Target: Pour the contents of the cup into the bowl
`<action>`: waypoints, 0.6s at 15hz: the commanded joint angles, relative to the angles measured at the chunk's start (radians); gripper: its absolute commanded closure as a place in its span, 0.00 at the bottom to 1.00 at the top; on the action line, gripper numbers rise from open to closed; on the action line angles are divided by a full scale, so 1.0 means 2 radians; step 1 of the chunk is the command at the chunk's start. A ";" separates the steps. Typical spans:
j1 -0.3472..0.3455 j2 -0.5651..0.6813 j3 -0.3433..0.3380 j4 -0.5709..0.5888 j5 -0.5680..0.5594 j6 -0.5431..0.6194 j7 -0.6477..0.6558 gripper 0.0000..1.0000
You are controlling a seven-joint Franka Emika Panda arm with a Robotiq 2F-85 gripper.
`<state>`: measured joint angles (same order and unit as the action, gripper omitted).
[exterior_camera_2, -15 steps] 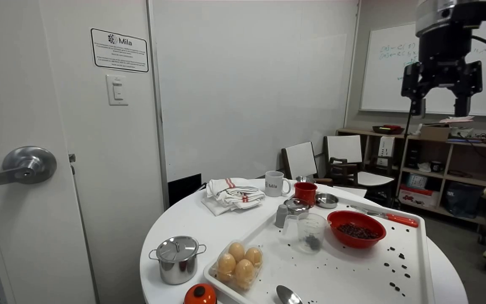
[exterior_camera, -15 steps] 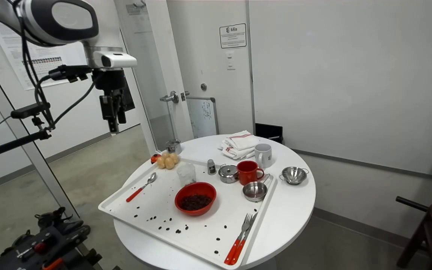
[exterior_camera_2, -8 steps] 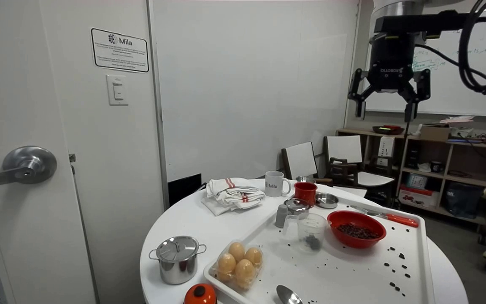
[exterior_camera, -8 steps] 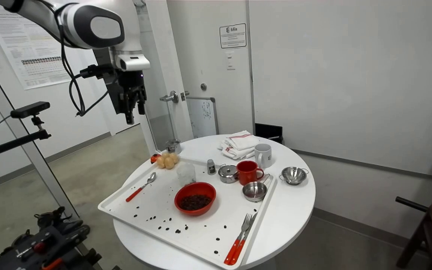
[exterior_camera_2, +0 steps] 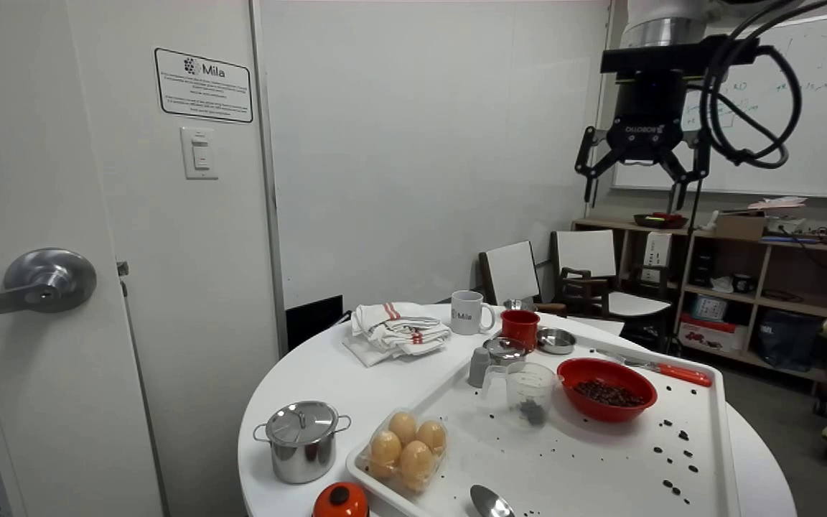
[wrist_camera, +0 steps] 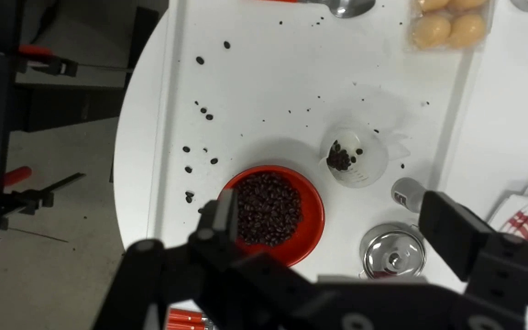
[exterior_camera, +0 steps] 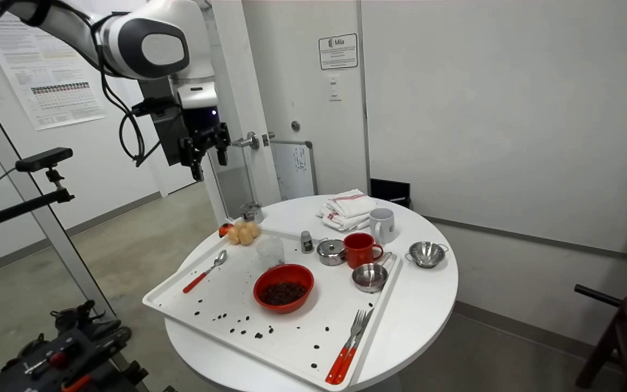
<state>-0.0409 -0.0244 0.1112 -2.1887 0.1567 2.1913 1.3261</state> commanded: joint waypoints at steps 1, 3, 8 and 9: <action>0.019 0.033 -0.010 0.005 0.001 0.067 0.096 0.00; 0.027 0.053 -0.013 0.007 -0.020 0.112 0.159 0.00; 0.057 0.115 -0.048 0.032 -0.148 0.176 0.344 0.00; 0.050 0.088 -0.038 0.009 -0.103 0.163 0.278 0.00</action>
<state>0.0373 0.1531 0.0570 -2.1713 -0.0592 2.5197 1.8918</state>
